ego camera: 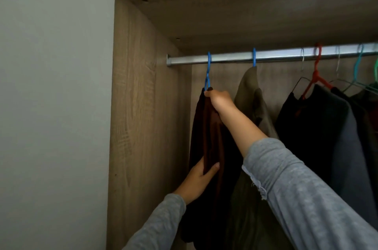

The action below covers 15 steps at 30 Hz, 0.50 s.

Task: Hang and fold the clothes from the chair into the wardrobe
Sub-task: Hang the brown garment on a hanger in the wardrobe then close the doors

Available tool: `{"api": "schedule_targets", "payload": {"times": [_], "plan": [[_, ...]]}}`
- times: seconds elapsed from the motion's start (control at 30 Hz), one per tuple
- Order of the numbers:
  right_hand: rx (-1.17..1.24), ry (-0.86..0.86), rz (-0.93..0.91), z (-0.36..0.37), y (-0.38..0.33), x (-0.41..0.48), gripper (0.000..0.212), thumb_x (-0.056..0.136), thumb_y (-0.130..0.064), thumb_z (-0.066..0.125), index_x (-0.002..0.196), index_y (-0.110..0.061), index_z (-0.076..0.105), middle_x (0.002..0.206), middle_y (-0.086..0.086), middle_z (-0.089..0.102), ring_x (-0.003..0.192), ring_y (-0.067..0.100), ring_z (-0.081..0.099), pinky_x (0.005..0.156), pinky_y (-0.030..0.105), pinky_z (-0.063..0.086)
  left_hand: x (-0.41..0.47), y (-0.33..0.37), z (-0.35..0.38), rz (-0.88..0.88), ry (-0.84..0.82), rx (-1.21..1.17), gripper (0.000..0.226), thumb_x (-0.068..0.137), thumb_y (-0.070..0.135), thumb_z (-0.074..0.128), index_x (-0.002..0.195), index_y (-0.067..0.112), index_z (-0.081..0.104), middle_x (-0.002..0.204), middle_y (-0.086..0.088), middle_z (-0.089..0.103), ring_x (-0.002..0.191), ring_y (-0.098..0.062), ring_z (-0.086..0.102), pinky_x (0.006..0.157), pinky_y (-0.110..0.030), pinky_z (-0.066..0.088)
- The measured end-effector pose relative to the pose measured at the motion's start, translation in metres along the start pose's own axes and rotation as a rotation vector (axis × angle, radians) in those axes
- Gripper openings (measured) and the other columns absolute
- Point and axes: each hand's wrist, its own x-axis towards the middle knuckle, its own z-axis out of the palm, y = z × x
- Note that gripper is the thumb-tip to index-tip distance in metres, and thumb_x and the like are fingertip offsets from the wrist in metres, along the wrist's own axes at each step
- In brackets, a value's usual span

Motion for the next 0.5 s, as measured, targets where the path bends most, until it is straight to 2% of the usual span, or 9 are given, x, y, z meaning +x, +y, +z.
{"api": "schedule_targets", "payload": {"times": [0.1, 0.13, 0.17, 0.23, 0.3, 0.37, 0.5], "plan": [[-0.041, 0.032, -0.097, -0.009, 0.007, -0.017, 0.008, 0.090, -0.016, 0.057, 0.093, -0.009, 0.059, 0.106, 0.019, 0.064, 0.096, 0.031, 0.063, 0.082, 0.040, 0.054, -0.017, 0.003, 0.009, -0.014, -0.005, -0.012, 0.040, 0.092, 0.042, 0.045, 0.131, 0.048, 0.034, 0.128, 0.032, 0.046, 0.123, 0.012, 0.042, 0.101, -0.009, 0.033], [-0.087, 0.048, -0.136, -0.014, 0.009, -0.026, 0.007, 0.089, -0.017, 0.057, 0.084, -0.013, 0.055, 0.104, 0.018, 0.064, 0.094, 0.030, 0.063, 0.081, 0.041, 0.054, -0.024, 0.005, 0.013, -0.029, -0.001, -0.027, 0.039, 0.094, 0.039, 0.045, 0.131, 0.049, 0.034, 0.130, 0.031, 0.046, 0.123, 0.011, 0.043, 0.103, -0.011, 0.033], [-0.138, 0.054, -0.171, -0.019, 0.011, -0.035, 0.008, 0.090, -0.018, 0.056, 0.084, -0.013, 0.054, 0.103, 0.015, 0.064, 0.093, 0.027, 0.063, 0.077, 0.038, 0.053, -0.032, 0.007, 0.017, -0.046, 0.008, -0.044, 0.038, 0.096, 0.038, 0.044, 0.131, 0.049, 0.035, 0.130, 0.029, 0.047, 0.122, 0.009, 0.044, 0.105, -0.015, 0.034], [-0.214, 0.021, -0.219, -0.028, 0.017, -0.057, 0.015, 0.091, -0.022, 0.054, 0.102, -0.012, 0.055, 0.107, 0.009, 0.061, 0.096, 0.023, 0.061, 0.075, 0.032, 0.049, -0.049, 0.015, 0.027, -0.104, 0.031, -0.088, 0.036, 0.096, 0.041, 0.044, 0.131, 0.048, 0.036, 0.131, 0.025, 0.049, 0.121, 0.006, 0.047, 0.109, -0.023, 0.034], [-0.298, -0.006, -0.259, -0.031, 0.026, -0.075, 0.033, 0.092, -0.026, 0.054, 0.120, -0.010, 0.050, 0.117, 0.010, 0.057, 0.106, 0.026, 0.057, 0.086, 0.036, 0.050, -0.064, 0.022, 0.037, -0.148, 0.052, -0.123, 0.041, 0.093, 0.051, 0.042, 0.133, 0.048, 0.034, 0.134, 0.021, 0.048, 0.122, 0.003, 0.047, 0.111, -0.028, 0.033], [-0.381, 0.002, -0.282, -0.041, 0.037, -0.100, 0.039, 0.092, -0.026, 0.053, 0.127, -0.010, 0.045, 0.123, 0.011, 0.054, 0.113, 0.028, 0.055, 0.093, 0.041, 0.049, -0.083, 0.035, 0.052, -0.203, 0.068, -0.141, 0.056, 0.086, 0.067, 0.039, 0.138, 0.047, 0.031, 0.140, 0.020, 0.043, 0.126, 0.001, 0.042, 0.114, -0.032, 0.028], [-0.436, -0.010, -0.261, -0.069, 0.061, -0.156, 0.040, 0.094, -0.014, 0.049, 0.133, -0.010, 0.041, 0.129, 0.012, 0.052, 0.113, 0.028, 0.055, 0.089, 0.033, 0.048, -0.129, 0.056, 0.084, -0.246, 0.119, -0.186, 0.080, 0.076, 0.084, 0.035, 0.144, 0.042, 0.025, 0.143, 0.025, 0.033, 0.134, 0.002, 0.030, 0.117, -0.036, 0.020]]}}
